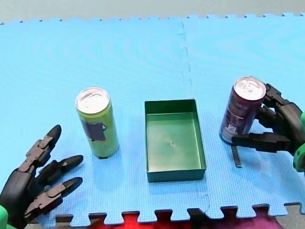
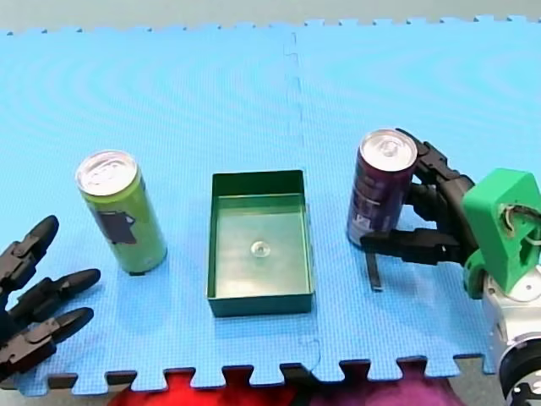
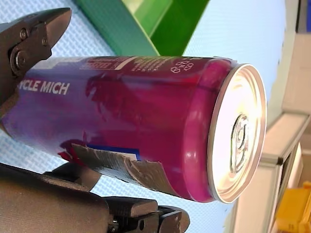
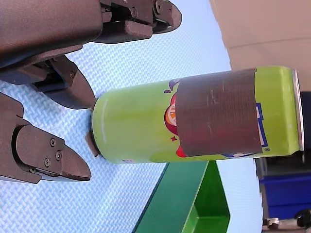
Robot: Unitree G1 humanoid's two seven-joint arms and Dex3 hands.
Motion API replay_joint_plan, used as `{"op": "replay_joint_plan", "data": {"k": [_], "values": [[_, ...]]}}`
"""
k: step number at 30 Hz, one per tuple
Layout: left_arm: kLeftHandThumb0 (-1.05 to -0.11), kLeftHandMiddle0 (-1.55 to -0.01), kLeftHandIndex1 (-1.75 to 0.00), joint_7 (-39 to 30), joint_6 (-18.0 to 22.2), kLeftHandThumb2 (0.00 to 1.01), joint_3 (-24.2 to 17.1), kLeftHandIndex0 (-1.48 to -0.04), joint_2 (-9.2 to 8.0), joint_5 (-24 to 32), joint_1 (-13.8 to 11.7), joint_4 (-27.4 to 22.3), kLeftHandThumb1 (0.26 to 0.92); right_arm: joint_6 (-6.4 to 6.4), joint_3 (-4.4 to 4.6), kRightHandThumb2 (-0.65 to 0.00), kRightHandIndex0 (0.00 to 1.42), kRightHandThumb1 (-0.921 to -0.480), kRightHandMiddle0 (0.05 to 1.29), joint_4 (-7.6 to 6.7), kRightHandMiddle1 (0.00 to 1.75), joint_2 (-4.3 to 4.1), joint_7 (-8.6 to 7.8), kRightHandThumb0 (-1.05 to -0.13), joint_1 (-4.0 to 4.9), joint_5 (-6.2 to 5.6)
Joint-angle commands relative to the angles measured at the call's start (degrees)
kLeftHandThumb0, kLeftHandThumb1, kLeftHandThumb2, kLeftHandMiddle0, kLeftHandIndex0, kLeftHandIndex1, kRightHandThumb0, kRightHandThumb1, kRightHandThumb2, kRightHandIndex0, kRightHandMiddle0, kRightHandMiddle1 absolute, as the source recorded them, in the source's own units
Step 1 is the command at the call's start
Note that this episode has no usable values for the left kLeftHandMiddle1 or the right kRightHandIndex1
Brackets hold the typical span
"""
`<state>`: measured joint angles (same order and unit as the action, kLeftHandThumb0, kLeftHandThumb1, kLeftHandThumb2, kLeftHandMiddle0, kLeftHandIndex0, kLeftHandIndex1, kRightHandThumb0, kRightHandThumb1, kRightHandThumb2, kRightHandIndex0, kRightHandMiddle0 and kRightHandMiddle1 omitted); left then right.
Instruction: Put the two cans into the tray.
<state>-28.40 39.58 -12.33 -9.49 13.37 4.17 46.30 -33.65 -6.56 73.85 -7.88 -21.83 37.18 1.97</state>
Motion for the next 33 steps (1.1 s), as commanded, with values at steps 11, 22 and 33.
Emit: {"op": "replay_joint_plan", "data": {"k": [11, 22, 33], "values": [[-1.048, -0.45, 0.00, 0.1, -1.0, 0.00, 0.1, -0.15, -0.26, 0.2, -0.4, -1.0, 0.912, 0.91, 0.03, 0.000, 0.22, -0.575, 0.12, 0.55, 0.00, 0.03, -0.07, -0.710, 1.18, 0.31], [-1.048, -0.45, 0.00, 0.2, -2.1, 0.00, 0.3, -0.15, -0.15, 0.1, -1.3, -3.0, 0.912, 1.59, 0.08, 0.000, 0.22, -0.570, 0.12, 1.06, 0.00, 0.74, 0.47, -0.672, 1.72, 0.62], [-1.048, -0.45, 0.00, 0.7, -3.2, 0.00, 0.6, -0.15, -0.24, -0.1, -2.0, -4.4, 0.913, 2.04, -0.10, 0.000, 0.23, -0.569, 0.12, 1.18, 0.00, 1.06, 0.62, -0.655, 1.99, 0.61]]}}
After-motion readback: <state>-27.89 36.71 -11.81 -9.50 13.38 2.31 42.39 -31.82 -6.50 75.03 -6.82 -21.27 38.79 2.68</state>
